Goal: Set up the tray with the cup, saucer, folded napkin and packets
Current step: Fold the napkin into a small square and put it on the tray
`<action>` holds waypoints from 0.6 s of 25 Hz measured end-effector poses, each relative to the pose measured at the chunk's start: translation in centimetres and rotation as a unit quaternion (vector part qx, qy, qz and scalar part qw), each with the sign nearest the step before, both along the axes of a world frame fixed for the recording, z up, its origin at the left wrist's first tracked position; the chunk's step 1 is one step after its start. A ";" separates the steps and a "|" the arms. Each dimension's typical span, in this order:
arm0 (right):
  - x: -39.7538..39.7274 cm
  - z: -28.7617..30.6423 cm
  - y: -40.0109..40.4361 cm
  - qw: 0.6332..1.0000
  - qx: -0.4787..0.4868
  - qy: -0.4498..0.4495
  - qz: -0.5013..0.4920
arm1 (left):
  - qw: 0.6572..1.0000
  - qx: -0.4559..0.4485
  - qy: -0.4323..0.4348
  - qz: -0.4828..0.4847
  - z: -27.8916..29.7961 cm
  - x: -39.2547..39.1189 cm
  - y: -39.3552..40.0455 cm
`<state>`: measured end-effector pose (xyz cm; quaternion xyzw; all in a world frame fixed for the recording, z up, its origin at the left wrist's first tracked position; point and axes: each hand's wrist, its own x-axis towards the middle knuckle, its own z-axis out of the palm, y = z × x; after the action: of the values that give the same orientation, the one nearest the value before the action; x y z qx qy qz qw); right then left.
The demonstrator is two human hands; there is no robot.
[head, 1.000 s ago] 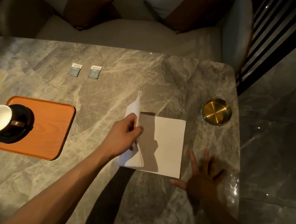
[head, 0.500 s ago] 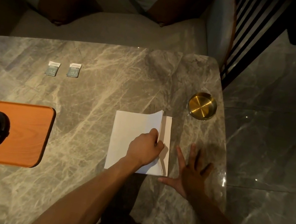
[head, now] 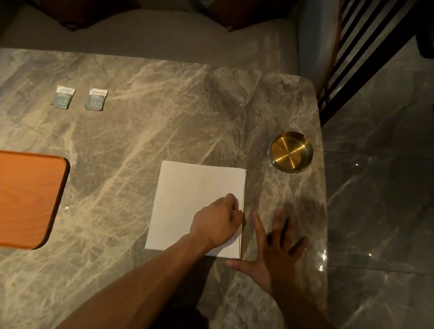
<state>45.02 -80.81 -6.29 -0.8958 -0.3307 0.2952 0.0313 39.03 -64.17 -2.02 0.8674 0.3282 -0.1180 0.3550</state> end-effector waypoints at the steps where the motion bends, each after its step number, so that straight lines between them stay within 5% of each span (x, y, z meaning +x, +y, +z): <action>1: 0.1 0.0 0.0 1.000 0.002 -0.004 0.001 | 1.000 -0.006 -0.016 0.002 0.0 -0.5 0.2; 6: 0.5 1.4 -0.3 0.998 0.059 0.033 -0.014 | 0.985 0.134 -0.107 -0.007 -0.3 -5.1 3.3; 9: -0.1 2.8 1.9 0.983 0.166 -0.078 -0.022 | 0.962 0.234 -0.138 -0.032 -1.4 -7.8 4.5; 12: -2.0 2.9 7.1 0.964 0.217 -0.128 0.083 | 0.965 0.233 -0.104 -0.056 -2.8 -8.1 4.0; 15: -3.3 1.4 10.7 0.965 0.142 -0.158 0.156 | 0.966 0.232 -0.032 -0.108 -4.3 -7.3 4.1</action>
<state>41.72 -70.10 -4.92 -0.8550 -0.5054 0.1008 0.0588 31.69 -60.02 -6.35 0.9596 0.2395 -0.0484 0.1397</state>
